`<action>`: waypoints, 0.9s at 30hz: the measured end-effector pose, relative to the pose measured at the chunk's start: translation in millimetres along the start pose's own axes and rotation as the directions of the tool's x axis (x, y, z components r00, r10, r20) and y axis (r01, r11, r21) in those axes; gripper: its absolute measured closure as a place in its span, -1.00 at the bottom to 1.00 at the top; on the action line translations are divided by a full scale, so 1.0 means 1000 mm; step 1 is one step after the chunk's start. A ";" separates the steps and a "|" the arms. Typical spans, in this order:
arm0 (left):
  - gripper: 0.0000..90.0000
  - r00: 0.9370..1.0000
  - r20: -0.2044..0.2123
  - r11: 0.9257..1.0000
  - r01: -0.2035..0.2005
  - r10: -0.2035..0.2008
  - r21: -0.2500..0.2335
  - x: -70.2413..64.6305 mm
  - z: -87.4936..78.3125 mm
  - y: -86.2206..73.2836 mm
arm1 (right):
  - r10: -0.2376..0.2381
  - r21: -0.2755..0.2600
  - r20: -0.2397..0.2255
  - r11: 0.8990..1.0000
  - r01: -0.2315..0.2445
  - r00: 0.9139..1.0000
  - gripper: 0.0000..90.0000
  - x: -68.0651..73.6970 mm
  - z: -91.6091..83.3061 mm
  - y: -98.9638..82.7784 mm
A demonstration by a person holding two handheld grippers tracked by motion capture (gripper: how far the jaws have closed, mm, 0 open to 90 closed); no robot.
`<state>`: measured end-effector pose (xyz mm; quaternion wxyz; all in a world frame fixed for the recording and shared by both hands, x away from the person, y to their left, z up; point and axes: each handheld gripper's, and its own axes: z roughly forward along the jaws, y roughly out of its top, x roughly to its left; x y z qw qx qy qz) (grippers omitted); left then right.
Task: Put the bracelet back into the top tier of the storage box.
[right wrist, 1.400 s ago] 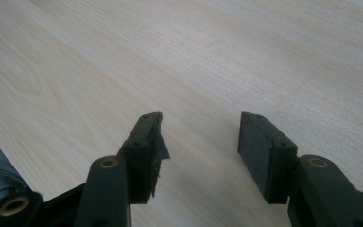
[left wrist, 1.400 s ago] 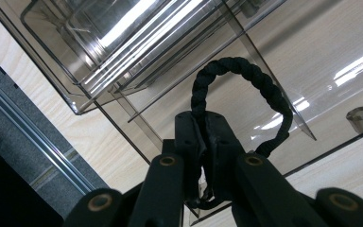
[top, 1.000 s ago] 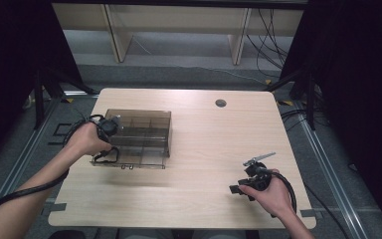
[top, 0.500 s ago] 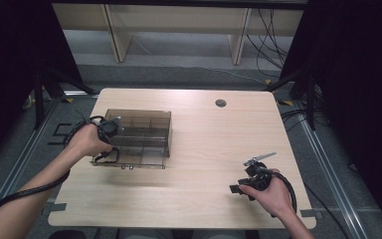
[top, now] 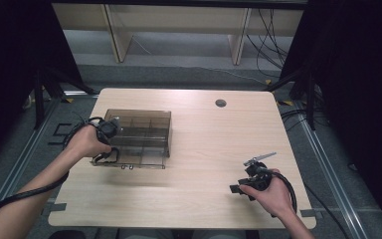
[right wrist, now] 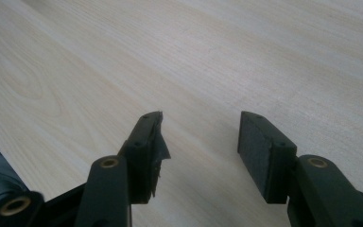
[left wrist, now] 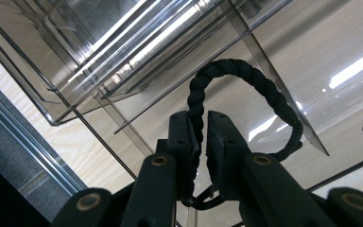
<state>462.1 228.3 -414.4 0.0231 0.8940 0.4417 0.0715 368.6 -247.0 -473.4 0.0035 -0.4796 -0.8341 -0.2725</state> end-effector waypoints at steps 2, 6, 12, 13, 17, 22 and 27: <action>0.74 1.000 0.005 1.000 0.005 -0.005 -0.004 0.000 -0.001 -0.001 | 0.000 0.001 0.000 1.000 0.000 1.000 0.13 0.000 0.000 0.000; 0.71 1.000 0.011 1.000 0.016 -0.016 -0.013 0.000 -0.002 -0.001 | -0.001 0.002 -0.012 1.000 0.001 1.000 0.13 0.001 -0.001 0.000; 0.65 1.000 0.014 0.999 0.021 -0.020 -0.039 0.002 -0.008 -0.004 | 0.004 0.001 0.000 1.000 -0.004 1.000 0.13 0.000 0.000 0.000; 0.64 0.999 0.017 0.998 0.037 -0.036 -0.048 0.001 -0.010 -0.005 | 0.003 0.002 0.000 1.000 -0.003 1.000 0.13 0.000 0.000 0.000; 0.62 1.000 0.014 0.998 0.029 -0.028 -0.063 0.002 -0.016 -0.007 | 0.000 0.002 -0.012 1.000 0.000 1.000 0.13 0.001 0.000 0.000; 0.68 1.000 0.009 0.997 0.025 -0.024 -0.077 0.001 -0.022 -0.009 | 0.005 0.003 -0.003 1.000 -0.005 1.000 0.13 0.001 0.000 0.000; 0.84 0.999 0.007 0.998 0.033 -0.033 -0.062 0.000 -0.016 -0.009 | -0.012 -0.004 -0.010 1.000 0.012 1.000 0.13 0.000 0.000 0.000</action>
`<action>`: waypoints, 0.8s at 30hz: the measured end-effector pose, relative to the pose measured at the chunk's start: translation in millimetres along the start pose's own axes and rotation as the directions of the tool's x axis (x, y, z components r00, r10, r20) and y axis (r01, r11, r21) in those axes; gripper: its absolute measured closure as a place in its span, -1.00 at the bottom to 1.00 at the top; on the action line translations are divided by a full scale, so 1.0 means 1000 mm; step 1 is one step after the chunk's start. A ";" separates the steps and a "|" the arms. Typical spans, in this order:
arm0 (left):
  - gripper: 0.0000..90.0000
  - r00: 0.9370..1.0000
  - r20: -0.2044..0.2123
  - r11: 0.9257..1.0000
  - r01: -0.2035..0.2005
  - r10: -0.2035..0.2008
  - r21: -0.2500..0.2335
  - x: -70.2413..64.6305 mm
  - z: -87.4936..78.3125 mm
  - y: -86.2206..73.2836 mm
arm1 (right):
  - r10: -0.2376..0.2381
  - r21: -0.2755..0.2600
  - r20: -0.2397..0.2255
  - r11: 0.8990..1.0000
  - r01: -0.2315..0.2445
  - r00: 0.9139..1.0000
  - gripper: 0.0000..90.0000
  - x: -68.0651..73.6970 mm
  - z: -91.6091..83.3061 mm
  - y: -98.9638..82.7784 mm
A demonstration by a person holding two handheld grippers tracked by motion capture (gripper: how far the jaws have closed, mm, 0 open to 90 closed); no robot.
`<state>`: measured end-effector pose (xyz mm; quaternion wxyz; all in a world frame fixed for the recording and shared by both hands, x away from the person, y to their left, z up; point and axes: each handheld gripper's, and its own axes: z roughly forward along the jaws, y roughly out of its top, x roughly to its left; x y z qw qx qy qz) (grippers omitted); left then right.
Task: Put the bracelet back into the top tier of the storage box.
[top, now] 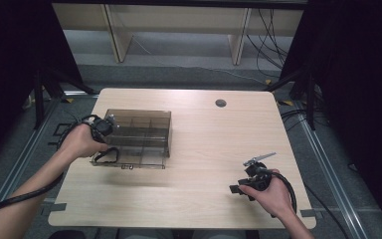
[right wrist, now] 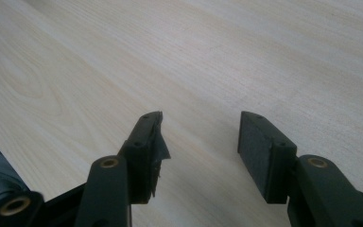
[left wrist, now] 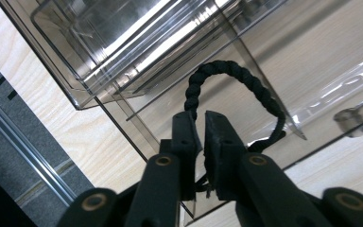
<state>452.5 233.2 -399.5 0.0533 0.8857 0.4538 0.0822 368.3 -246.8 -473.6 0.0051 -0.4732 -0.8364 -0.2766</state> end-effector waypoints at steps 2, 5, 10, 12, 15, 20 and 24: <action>0.86 1.000 0.004 1.000 -0.011 0.011 0.007 0.001 0.003 0.000 | 0.006 0.001 -0.001 1.000 -0.006 1.000 0.13 0.000 0.000 0.000; 0.88 1.000 0.008 1.000 -0.002 0.002 0.004 0.001 0.004 -0.001 | 0.014 0.002 0.010 1.000 -0.014 1.000 0.13 0.000 0.000 0.000; 0.82 1.000 0.013 0.999 -0.013 0.014 -0.039 0.000 -0.007 -0.006 | 0.014 0.001 0.010 1.000 -0.014 1.000 0.13 0.000 0.000 0.000; 0.74 1.000 0.014 0.996 -0.027 0.028 -0.090 0.000 -0.013 -0.011 | 0.011 -0.001 0.006 1.000 -0.011 1.000 0.13 0.000 0.000 0.000; 0.65 1.000 0.004 0.985 -0.029 0.030 -0.168 -0.001 -0.022 -0.021 | 0.013 0.000 0.012 1.000 -0.013 1.000 0.13 0.000 0.000 0.000; 0.47 1.000 0.006 0.948 -0.017 0.020 -0.318 -0.006 -0.029 -0.039 | 0.010 0.004 -0.003 1.000 -0.010 1.000 0.13 0.001 -0.001 0.000; 0.27 0.999 0.009 0.897 -0.031 0.039 -0.440 -0.014 -0.028 -0.063 | 0.019 0.004 0.005 1.000 -0.019 1.000 0.13 0.001 -0.001 0.000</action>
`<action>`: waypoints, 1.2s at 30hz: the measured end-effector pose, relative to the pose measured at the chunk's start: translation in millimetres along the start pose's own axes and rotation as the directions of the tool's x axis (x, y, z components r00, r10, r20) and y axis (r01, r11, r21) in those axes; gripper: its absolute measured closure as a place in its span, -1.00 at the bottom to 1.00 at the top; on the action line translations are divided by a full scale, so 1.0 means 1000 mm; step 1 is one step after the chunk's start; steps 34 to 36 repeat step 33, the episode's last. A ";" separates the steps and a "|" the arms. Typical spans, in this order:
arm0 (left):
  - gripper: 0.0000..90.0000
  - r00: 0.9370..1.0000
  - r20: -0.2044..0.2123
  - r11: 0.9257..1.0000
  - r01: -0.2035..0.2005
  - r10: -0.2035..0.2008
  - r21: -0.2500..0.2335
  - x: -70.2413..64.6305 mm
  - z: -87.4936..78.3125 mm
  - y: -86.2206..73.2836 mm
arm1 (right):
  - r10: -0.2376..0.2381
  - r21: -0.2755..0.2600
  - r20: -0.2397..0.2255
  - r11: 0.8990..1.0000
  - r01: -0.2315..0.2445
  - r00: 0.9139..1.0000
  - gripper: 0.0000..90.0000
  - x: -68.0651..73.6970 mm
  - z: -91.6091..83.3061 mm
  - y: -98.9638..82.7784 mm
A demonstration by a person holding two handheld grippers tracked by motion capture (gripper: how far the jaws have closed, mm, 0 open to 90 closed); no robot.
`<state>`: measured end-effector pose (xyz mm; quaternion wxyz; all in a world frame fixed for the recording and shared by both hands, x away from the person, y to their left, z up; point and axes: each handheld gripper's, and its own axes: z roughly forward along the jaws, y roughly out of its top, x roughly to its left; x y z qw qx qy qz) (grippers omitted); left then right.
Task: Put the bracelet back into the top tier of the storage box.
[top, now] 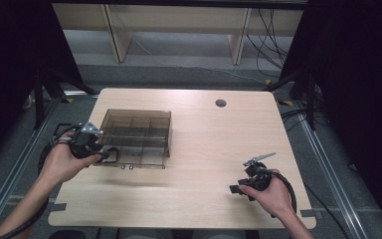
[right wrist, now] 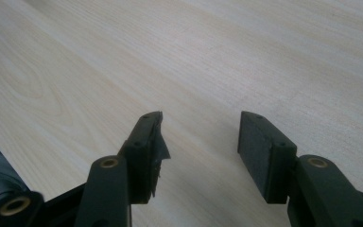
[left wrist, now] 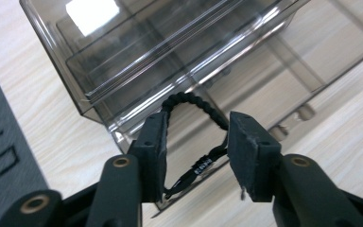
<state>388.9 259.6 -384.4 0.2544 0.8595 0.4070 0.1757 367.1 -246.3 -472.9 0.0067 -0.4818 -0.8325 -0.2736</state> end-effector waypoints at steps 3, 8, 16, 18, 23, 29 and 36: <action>0.17 1.000 0.000 0.998 0.021 -0.021 -0.060 -0.005 -0.003 -0.014 | 0.003 0.001 0.001 1.000 -0.003 1.000 0.13 0.000 0.000 0.000; 0.06 0.999 0.007 0.989 0.046 -0.045 -0.138 -0.015 -0.005 -0.033 | -0.002 0.009 -0.004 1.000 0.002 1.000 0.13 0.000 0.000 0.000; -0.16 0.994 0.000 0.951 0.102 -0.106 -0.291 -0.048 0.012 -0.069 | 0.003 0.000 0.006 1.000 -0.003 1.000 0.13 0.001 0.001 0.001; -0.19 0.995 -0.007 0.954 0.092 -0.098 -0.285 -0.054 0.019 -0.073 | -0.010 -0.003 -0.008 1.000 0.010 1.000 0.13 0.000 0.001 0.001; -0.22 1.000 -0.010 0.982 0.002 -0.004 -0.189 -0.067 0.037 -0.077 | -0.019 -0.030 0.009 0.999 0.020 1.000 0.13 0.001 0.000 0.002; -0.24 1.000 0.004 0.978 0.020 -0.020 -0.210 -0.064 0.040 -0.076 | -0.032 -0.044 -0.003 0.999 0.032 0.999 0.14 0.002 -0.001 0.002; -0.24 1.000 -0.004 0.981 0.022 -0.024 -0.193 -0.061 0.042 -0.078 | -0.033 -0.051 0.000 0.998 0.033 0.999 0.15 0.003 -0.002 0.001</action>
